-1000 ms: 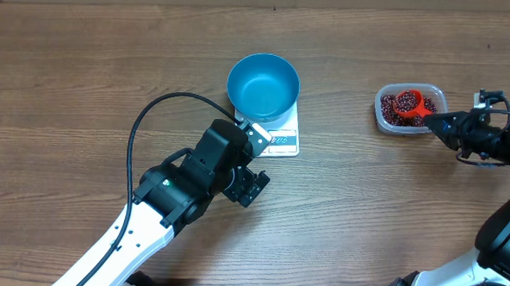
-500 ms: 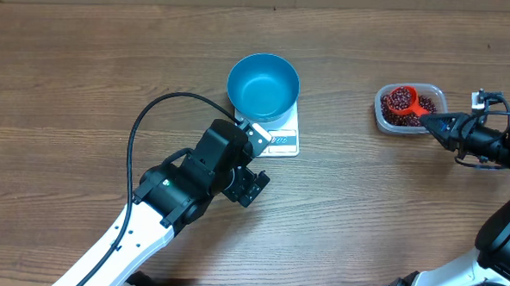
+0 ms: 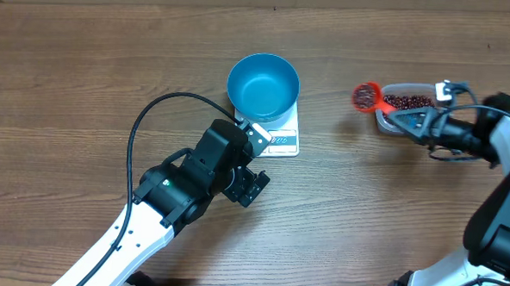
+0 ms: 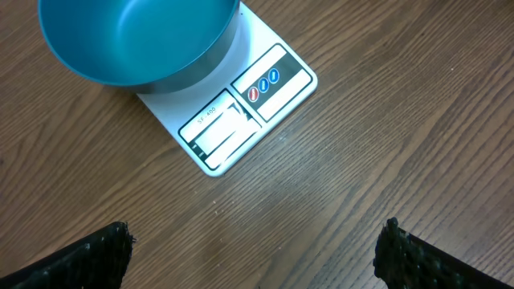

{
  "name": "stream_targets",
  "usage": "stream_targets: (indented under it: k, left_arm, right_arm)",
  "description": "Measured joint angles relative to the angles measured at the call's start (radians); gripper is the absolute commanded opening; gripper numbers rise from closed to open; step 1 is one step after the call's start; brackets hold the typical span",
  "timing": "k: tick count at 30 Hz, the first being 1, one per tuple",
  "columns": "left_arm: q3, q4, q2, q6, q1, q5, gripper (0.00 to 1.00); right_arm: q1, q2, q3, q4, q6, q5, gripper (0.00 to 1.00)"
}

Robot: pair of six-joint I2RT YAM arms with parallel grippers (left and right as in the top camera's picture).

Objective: Scoop item into bowl and weigh 150g on scale
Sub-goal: 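Carry the filled red cup left over the blue bowl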

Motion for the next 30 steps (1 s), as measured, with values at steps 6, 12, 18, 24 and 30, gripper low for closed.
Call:
stream_targets:
  k: [6, 12, 18, 24, 30]
  left_arm:
    - [0.000, 0.000, 0.000, 0.000, 0.000, 0.000, 0.99]
    - [0.000, 0.000, 0.000, 0.000, 0.000, 0.000, 0.99]
    - [0.000, 0.000, 0.000, 0.000, 0.000, 0.000, 0.99]
    - [0.000, 0.000, 0.000, 0.000, 0.000, 0.000, 0.99]
    - [0.000, -0.002, 0.000, 0.000, 0.000, 0.000, 0.99]
  right_arm:
    - [0.124, 0.000, 0.000, 0.038, -0.010, -0.079, 0.04]
    - [0.204, 0.000, 0.000, 0.061, -0.014, -0.123, 0.04]
    - [0.267, 0.000, -0.003, 0.168, 0.032, -0.145, 0.04]
    - [0.311, 0.000, -0.008, 0.344, 0.140, -0.153, 0.04]
    - [0.357, 0.000, -0.008, 0.529, 0.277, -0.135, 0.04]
